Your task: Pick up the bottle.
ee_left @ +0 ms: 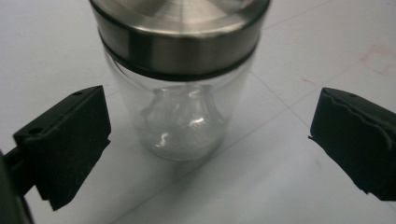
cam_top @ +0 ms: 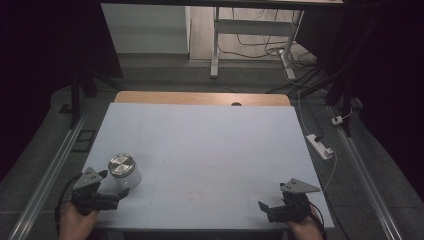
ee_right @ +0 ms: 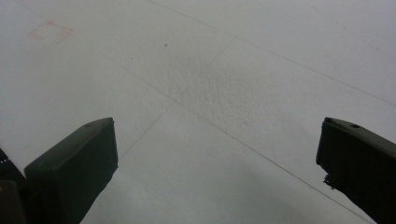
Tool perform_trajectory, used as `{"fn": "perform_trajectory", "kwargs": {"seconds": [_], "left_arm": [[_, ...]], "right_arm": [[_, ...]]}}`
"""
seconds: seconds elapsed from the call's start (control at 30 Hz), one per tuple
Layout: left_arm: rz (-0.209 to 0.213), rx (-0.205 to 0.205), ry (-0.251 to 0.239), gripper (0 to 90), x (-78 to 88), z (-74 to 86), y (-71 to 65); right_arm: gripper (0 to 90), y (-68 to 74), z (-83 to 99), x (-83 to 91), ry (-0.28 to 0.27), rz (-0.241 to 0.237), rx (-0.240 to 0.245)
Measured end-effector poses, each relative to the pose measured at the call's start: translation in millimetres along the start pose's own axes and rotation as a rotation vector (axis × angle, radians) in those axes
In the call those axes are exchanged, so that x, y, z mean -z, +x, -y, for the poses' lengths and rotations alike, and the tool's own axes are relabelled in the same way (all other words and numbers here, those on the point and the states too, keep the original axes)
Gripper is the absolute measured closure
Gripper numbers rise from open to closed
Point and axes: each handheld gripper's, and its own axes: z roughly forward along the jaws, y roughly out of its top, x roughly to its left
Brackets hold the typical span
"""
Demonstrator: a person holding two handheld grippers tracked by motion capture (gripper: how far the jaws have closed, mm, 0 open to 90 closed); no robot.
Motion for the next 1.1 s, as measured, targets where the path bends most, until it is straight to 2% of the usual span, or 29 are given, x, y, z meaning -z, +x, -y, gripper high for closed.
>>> {"fn": "perform_trajectory", "kwargs": {"seconds": [0.1, 0.2, 0.37, 0.63, 0.77, 0.87, 0.93, 0.97, 1.1], "left_arm": [[-0.023, 0.012, 0.007, 0.0, -3.4, -3.0, 2.9], [-0.029, 0.026, 0.006, 0.0, -4.9, -5.3, 6.0], [-0.002, 0.037, 0.01, 0.0, -12.3, -11.2, 12.5], [0.012, 0.007, 0.035, 0.0, -29.0, -19.7, 17.1], [0.003, -0.009, 0.049, 0.0, -33.8, -22.3, 17.0], [-0.005, -0.032, 0.073, 5.0, -37.7, -22.9, 15.7], [-0.03, -0.051, 0.083, 6.8, -39.1, -23.4, 14.2], [-0.013, -0.06, 0.08, 14.6, -38.6, -23.9, 14.0], [-0.007, -0.065, 0.073, 15.1, -38.7, -23.9, 13.9]], "right_arm": [[0.0, 0.0, 0.0, -0.1, 0.002, 0.0, 0.003], [0.0, 0.1, -0.1, -0.5, 0.006, 0.0, 0.005], [0.0, 0.3, -0.2, -0.8, 0.008, 0.0, 0.007], [0.0, 0.6, -0.5, -1.6, 0.016, -0.001, 0.012], [0.0, 0.7, -0.5, -1.7, 0.017, -0.001, 0.014], [0.0, 1.0, -0.6, -1.9, 0.02, -0.001, 0.016], [0.0, 1.2, -0.6, -1.9, 0.02, -0.001, 0.017], [0.0, 1.3, -0.7, -2.1, 0.02, -0.001, 0.017], [0.0, 1.4, -0.7, -2.1, 0.021, -0.001, 0.017]]}}
